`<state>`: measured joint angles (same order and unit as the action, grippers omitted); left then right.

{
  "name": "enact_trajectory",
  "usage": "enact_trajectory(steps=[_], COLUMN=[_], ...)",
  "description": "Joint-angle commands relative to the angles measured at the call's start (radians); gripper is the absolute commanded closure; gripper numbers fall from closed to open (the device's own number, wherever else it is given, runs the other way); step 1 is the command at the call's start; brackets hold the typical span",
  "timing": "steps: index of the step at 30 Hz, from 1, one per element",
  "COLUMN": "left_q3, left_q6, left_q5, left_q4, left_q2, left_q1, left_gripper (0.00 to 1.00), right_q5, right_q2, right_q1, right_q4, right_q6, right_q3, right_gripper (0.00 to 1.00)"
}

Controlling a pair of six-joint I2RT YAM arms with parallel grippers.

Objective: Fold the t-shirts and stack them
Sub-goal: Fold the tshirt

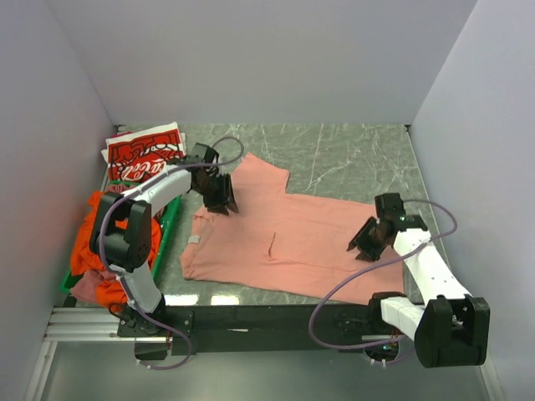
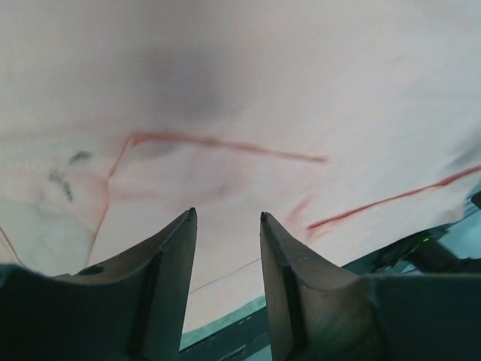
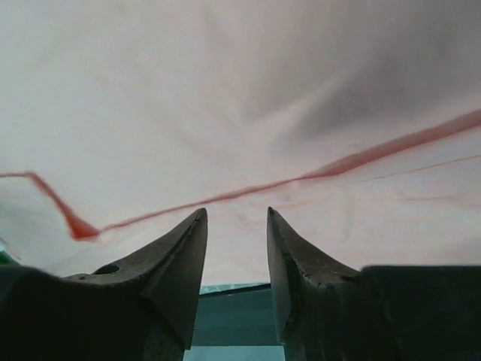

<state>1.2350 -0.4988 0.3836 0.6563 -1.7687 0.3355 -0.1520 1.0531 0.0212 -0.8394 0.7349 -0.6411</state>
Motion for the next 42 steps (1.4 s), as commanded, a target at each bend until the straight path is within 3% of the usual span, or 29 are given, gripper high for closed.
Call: enact_trajectory(steps=[1, 6, 10, 16, 31, 42], left_q3=[0.142, 0.319, 0.58, 0.793, 0.577, 0.77], left_q6=[0.008, 0.015, 0.025, -0.003, -0.041, -0.038], left_q5=[0.009, 0.017, -0.008, -0.014, 0.028, 0.009], left_q4=[0.006, 0.029, 0.081, 0.108, -0.122, -0.089], left_q2=[0.029, -0.079, -0.211, -0.328, -0.345, -0.506], left_q1=[0.004, 0.004, 0.004, 0.002, -0.07, -0.085], left_gripper=[0.55, 0.55, 0.56, 0.57, 0.58, 0.57], right_q5=[0.116, 0.207, 0.193, 0.253, 0.239, 0.255], right_q2=[0.042, 0.151, 0.246, 0.405, 0.771, 0.894], right_q1=[-0.017, -0.127, -0.291, -0.375, -0.429, -0.429], right_q4=[-0.081, -0.124, -0.067, 0.046, 0.246, 0.232], right_q6=[-0.038, -0.133, -0.193, -0.253, -0.258, -0.249], right_q3=[-0.169, -0.356, -0.426, -0.486, -0.701, -0.74], right_gripper=[0.55, 0.53, 0.53, 0.54, 0.57, 0.58])
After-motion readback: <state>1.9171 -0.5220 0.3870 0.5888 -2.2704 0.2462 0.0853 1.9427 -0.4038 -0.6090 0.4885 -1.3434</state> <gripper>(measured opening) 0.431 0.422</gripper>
